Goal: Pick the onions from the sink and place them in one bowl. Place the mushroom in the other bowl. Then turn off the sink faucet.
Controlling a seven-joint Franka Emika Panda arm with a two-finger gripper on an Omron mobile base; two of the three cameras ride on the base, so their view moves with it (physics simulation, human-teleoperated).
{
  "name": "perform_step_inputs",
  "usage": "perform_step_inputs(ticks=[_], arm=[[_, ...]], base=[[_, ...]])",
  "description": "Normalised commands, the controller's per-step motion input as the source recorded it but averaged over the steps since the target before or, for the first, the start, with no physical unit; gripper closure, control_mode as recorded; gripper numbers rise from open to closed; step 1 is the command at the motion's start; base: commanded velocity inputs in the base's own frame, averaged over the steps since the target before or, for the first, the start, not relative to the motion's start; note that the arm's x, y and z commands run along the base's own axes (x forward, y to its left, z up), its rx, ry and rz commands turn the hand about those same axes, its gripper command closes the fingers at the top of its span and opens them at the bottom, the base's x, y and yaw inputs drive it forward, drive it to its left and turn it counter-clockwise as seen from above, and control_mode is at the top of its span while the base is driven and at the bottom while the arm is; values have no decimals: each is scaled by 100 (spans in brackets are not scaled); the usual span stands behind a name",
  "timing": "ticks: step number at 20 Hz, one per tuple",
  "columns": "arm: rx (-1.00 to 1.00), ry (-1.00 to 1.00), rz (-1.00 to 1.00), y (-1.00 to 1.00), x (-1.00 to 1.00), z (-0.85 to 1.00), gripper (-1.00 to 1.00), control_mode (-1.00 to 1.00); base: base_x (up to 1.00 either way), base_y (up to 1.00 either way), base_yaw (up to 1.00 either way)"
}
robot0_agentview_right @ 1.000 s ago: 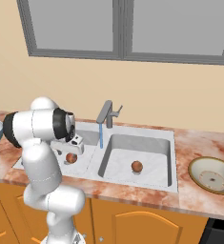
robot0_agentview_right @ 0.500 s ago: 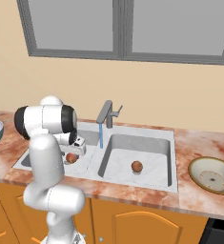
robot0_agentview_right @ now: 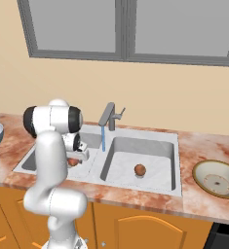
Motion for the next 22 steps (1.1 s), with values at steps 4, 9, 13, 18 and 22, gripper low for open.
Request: perform_step_inputs(ticks=[4, 9, 13, 18, 22], arm=[[0, -2, 0, 2, 2, -44, 100, -100], [0, -8, 0, 0, -23, -16, 100, -100], [0, -26, 0, 2, -71, 20, 100, -100], [0, -23, 0, -10, -83, 80, 100, -100], [2, -18, 0, -6, -46, 100, 100, -100]], base=[[0, 0, 0], [0, 0, 0], [0, 0, 0], [0, 0, 0], [0, 0, 0]])
